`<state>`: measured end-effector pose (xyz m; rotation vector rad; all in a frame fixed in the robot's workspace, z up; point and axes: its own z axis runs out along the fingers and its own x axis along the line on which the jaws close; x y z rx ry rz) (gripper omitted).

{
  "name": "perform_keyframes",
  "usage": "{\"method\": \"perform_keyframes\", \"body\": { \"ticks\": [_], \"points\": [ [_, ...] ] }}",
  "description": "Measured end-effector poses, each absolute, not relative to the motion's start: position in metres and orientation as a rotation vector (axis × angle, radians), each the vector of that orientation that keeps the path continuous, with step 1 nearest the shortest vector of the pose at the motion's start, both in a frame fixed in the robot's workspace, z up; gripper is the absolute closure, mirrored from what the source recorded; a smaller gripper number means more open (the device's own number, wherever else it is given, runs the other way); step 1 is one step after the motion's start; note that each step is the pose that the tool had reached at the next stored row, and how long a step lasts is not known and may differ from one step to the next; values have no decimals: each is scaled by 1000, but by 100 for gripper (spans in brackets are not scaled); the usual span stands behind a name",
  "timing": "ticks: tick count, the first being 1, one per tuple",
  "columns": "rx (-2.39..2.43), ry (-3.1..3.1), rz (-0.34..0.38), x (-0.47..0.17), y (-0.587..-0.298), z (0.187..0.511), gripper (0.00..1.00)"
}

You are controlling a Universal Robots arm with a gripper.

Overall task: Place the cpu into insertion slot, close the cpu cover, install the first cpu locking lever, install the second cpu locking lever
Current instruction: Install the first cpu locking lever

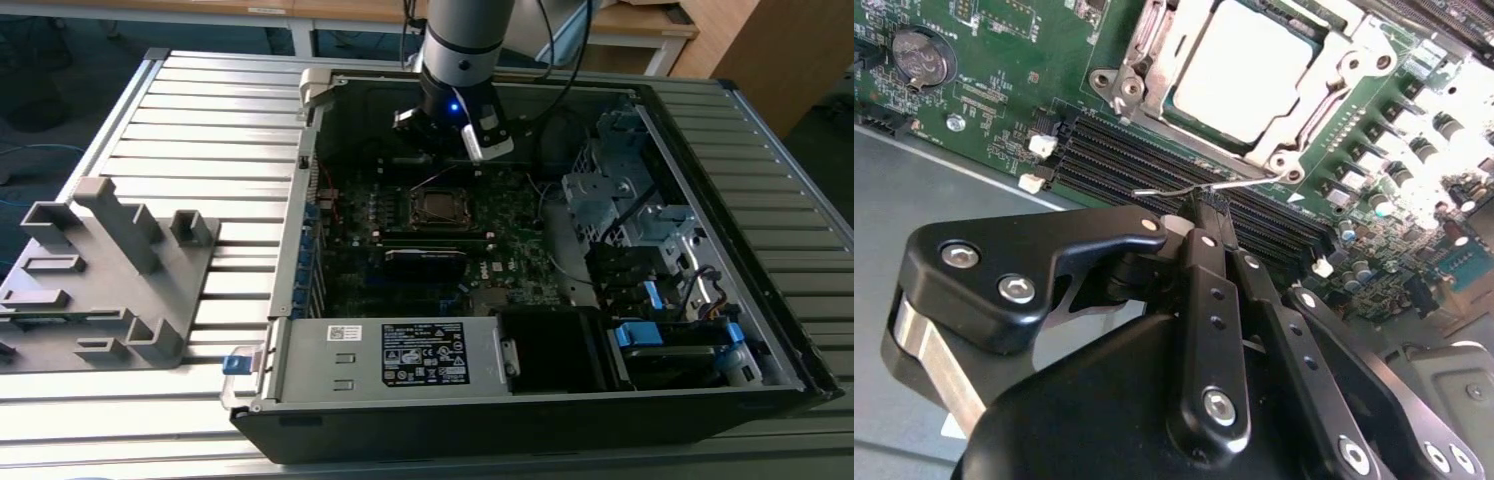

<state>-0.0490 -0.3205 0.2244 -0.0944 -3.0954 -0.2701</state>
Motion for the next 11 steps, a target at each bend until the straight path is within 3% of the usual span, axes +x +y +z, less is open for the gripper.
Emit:
{"method": "perform_keyframes", "body": {
  "ticks": [11],
  "points": [
    [-95, -3095, -270, -46, -320, 222, 90]
  ]
}}
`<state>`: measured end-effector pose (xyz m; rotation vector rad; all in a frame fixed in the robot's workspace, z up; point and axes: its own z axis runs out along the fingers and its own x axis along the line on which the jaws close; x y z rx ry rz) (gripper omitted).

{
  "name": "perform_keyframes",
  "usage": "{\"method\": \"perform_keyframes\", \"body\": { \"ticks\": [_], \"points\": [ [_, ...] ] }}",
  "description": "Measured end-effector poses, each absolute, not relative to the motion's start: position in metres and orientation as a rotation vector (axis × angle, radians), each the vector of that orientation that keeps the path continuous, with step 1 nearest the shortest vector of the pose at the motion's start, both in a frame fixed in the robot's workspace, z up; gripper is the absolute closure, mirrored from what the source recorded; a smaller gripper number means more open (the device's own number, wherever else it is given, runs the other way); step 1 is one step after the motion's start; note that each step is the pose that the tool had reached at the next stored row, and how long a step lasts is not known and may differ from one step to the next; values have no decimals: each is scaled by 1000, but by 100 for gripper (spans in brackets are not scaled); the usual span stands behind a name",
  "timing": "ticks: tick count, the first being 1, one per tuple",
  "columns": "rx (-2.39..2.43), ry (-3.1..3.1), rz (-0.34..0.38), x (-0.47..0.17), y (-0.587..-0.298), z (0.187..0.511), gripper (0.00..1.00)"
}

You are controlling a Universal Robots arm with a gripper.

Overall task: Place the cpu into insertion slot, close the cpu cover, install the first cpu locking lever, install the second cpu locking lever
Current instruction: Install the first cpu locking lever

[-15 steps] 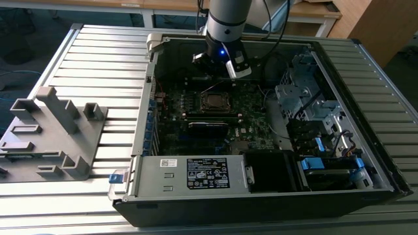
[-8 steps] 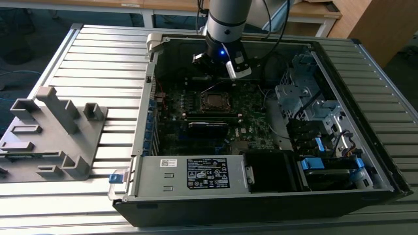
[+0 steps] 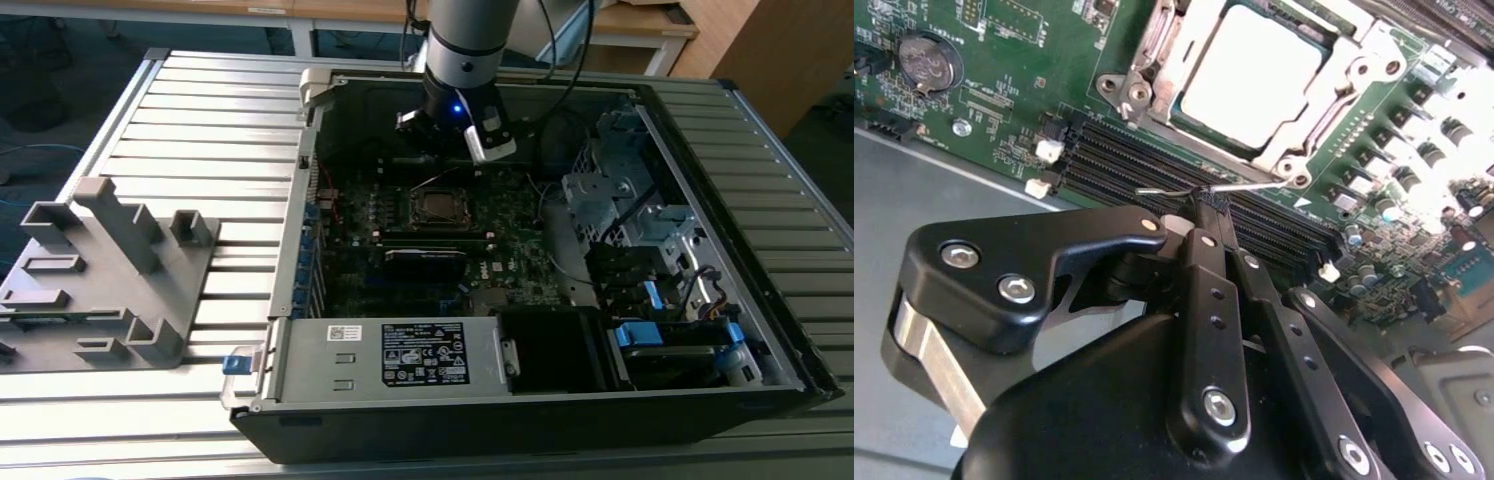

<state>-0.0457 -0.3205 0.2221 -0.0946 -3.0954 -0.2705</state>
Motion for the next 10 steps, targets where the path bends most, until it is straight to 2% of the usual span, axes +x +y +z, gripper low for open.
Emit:
{"method": "perform_keyframes", "body": {
  "ticks": [10],
  "points": [
    [-94, -3095, -269, -44, -320, 217, 90]
  ]
}}
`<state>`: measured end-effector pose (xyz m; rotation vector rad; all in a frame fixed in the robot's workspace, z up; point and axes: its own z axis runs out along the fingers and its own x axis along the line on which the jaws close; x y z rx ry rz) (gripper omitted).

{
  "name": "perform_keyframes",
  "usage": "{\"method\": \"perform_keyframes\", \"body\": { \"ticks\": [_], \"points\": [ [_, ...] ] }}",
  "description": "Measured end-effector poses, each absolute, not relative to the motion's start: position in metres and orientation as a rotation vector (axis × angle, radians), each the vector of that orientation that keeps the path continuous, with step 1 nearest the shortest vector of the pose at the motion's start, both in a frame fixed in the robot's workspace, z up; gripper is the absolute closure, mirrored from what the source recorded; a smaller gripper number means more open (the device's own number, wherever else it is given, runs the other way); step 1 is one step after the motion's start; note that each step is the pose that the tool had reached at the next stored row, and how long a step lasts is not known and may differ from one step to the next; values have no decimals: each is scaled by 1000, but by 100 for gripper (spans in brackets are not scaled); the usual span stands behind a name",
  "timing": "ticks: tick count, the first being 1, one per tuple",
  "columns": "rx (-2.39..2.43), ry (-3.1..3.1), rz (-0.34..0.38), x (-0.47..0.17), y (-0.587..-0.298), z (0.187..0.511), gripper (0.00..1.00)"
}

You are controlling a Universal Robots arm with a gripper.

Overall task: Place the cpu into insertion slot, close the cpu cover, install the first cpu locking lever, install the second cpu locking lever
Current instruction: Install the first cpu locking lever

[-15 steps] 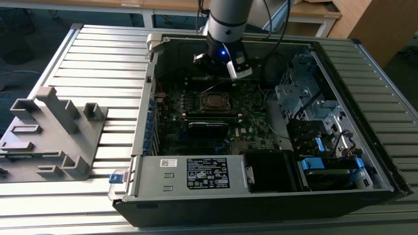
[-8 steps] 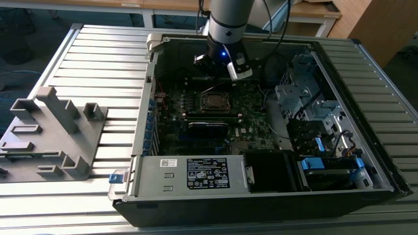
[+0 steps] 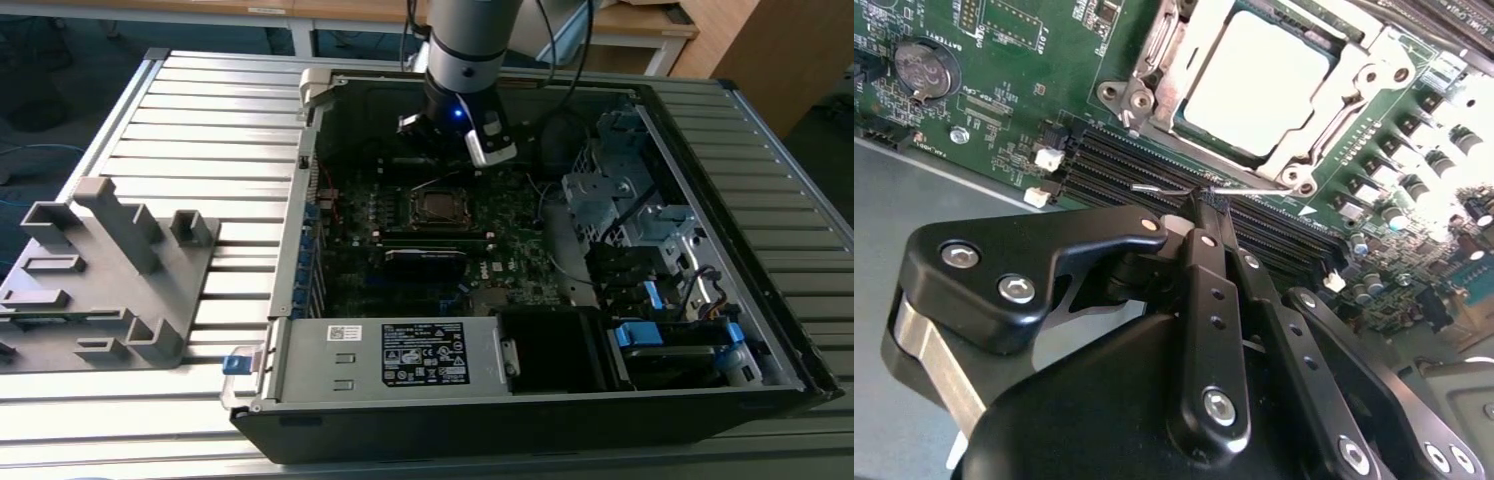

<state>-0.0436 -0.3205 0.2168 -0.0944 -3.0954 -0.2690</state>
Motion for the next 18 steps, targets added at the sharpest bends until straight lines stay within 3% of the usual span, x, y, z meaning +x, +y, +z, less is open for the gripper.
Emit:
{"method": "perform_keyframes", "body": {
  "ticks": [18],
  "points": [
    [-95, -3096, -267, -38, -320, 215, 90]
  ]
}}
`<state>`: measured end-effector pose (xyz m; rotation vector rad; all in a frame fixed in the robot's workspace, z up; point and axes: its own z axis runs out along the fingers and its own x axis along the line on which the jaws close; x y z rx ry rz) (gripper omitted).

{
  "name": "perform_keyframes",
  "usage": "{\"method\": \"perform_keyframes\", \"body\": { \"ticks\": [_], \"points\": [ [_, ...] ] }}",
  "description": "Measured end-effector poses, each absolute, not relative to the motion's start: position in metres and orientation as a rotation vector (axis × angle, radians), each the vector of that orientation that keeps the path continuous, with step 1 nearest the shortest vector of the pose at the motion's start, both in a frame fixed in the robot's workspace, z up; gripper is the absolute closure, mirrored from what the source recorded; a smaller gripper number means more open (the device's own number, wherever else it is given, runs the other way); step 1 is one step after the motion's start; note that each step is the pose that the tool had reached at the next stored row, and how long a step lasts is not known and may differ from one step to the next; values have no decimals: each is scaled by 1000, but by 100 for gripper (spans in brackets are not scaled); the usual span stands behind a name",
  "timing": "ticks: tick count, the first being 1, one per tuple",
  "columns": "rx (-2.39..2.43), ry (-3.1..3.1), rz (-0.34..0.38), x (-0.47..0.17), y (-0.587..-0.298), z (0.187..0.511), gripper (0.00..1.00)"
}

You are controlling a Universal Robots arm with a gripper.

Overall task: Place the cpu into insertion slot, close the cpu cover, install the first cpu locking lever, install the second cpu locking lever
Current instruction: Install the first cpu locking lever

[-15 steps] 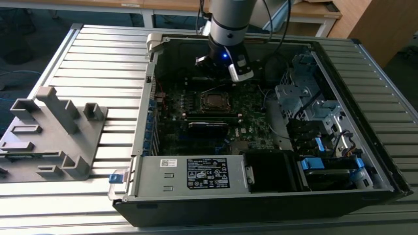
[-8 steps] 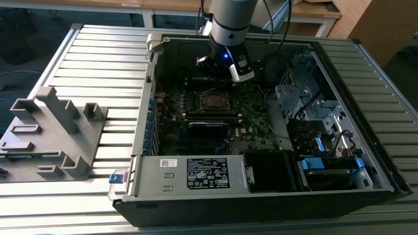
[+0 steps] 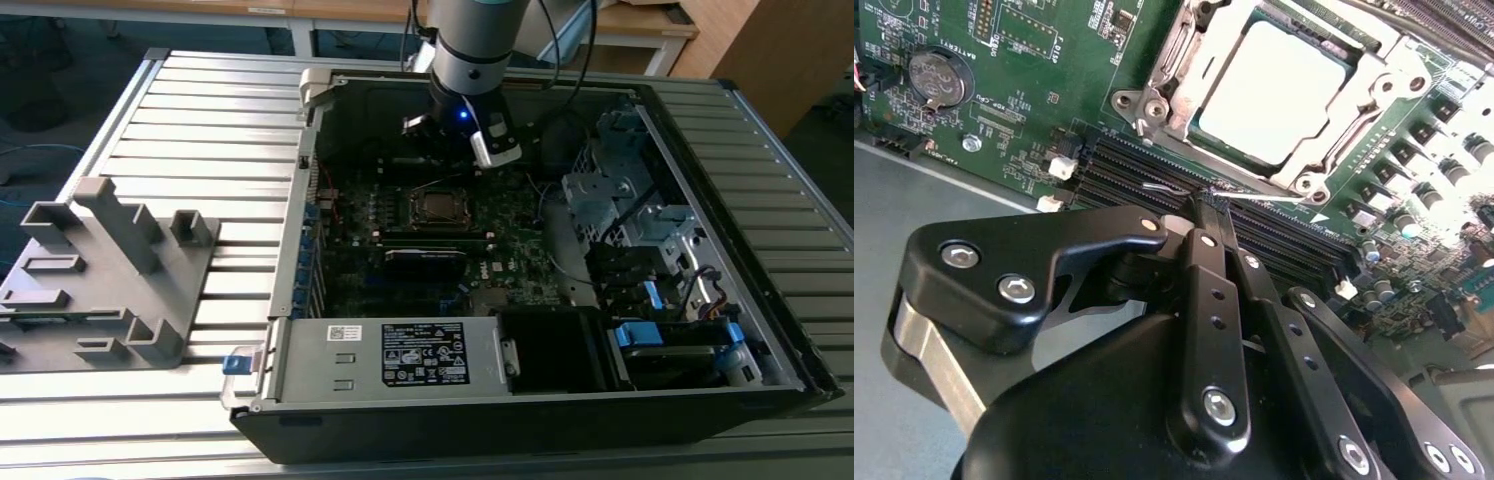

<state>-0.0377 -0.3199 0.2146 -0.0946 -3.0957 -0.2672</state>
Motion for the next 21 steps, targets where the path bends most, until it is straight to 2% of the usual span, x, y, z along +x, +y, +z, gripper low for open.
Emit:
{"method": "perform_keyframes", "body": {
  "ticks": [21],
  "points": [
    [-200, -3130, -281, -38, -320, 212, 90]
  ]
}}
